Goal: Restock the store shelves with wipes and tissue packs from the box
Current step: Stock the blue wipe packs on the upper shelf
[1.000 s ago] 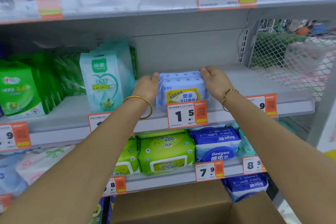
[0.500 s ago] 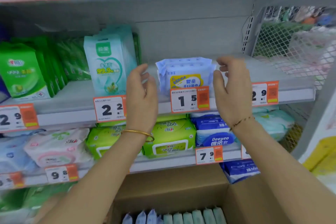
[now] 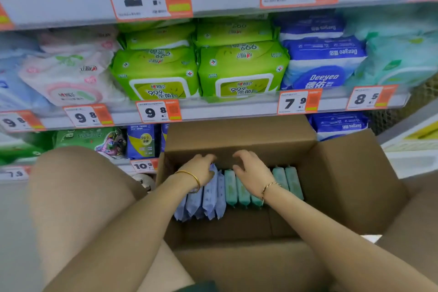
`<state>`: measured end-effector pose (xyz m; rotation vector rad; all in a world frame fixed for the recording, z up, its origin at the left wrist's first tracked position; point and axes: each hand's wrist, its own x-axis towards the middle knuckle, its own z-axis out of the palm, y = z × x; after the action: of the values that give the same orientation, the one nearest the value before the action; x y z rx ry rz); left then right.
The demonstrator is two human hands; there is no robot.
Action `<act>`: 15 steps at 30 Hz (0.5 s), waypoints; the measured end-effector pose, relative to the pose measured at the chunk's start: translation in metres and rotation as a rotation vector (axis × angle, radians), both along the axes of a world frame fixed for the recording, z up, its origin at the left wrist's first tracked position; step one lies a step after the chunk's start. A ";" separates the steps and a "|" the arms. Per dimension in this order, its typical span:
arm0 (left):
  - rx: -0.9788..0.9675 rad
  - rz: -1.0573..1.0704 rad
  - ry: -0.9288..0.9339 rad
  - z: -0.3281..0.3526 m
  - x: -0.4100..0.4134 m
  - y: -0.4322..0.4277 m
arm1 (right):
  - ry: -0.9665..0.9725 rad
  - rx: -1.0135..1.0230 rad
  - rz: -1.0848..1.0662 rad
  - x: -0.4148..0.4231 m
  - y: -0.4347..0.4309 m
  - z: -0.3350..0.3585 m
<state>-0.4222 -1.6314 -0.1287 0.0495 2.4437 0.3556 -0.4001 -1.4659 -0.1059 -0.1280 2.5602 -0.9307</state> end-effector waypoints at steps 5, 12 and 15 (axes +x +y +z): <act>-0.240 -0.235 -0.213 -0.043 0.013 0.025 | -0.017 0.013 -0.051 -0.007 0.019 -0.012; -0.296 -0.200 -0.121 -0.080 0.019 0.036 | -0.055 0.017 -0.123 -0.013 0.042 -0.025; -0.198 -0.187 -0.120 -0.068 0.012 0.030 | -0.070 -0.011 -0.125 -0.016 0.041 -0.023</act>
<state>-0.4104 -1.6009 -0.1967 0.1645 2.3210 0.0323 -0.4162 -1.4252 -0.1292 0.0616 2.5230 -0.9769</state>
